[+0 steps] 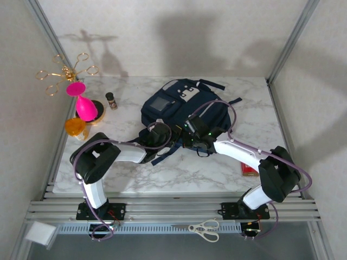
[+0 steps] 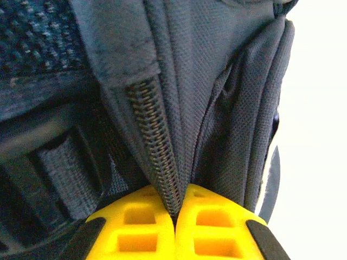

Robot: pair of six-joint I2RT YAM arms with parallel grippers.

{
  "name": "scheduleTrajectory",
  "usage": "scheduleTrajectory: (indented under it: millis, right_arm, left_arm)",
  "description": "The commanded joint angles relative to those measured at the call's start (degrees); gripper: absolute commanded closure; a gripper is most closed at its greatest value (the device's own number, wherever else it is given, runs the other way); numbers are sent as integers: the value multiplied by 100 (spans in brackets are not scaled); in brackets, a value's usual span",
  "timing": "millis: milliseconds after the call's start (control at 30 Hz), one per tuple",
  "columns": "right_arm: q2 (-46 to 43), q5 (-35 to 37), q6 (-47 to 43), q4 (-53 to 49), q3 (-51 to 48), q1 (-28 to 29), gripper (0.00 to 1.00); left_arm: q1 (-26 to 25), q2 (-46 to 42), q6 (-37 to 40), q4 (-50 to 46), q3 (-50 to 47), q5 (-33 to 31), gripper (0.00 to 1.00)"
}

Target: Pack the student bag

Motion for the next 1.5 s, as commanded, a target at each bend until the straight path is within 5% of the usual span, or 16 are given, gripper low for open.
scheduleTrajectory:
  millis: [0,300,367,633,733,833,1133,1333,1467]
  right_arm:
    - [-328,146,-250,-352,106,-52,100]
    - [-1085,561,-491,-962,-384,-737,100]
    - [-1001,192,-810,-663,-345,-738,100]
    - [-571,-780,-614,208,53,-16,100]
    - [-371,-1314,-409,539,132,187,92]
    - [-320,-1128,-501,677,226,214,74]
    - [255,-1117,-672,1188,176,-109,55]
    - [274,-975,-615,1373,-39,62,54]
    - [379,-698,-594,1540,-166,171,64]
  left_arm:
    - [497,-357,253,-626,-232,-913,100]
    - [1906,-924,2000,-1929,-52,-13,100]
    - [2007,-868,2197,-1956,58,288,100]
    - [1731,-1004,1704,-1228,-142,822,100]
    - [1508,-1140,1330,-1121,-134,872,100]
    - [1325,-1288,1127,-1190,-77,768,100]
    - [1181,-1365,864,-1046,-93,769,100]
    - [1163,-1341,881,-1109,-50,708,100]
    - [1129,-1358,937,-1196,-10,615,100]
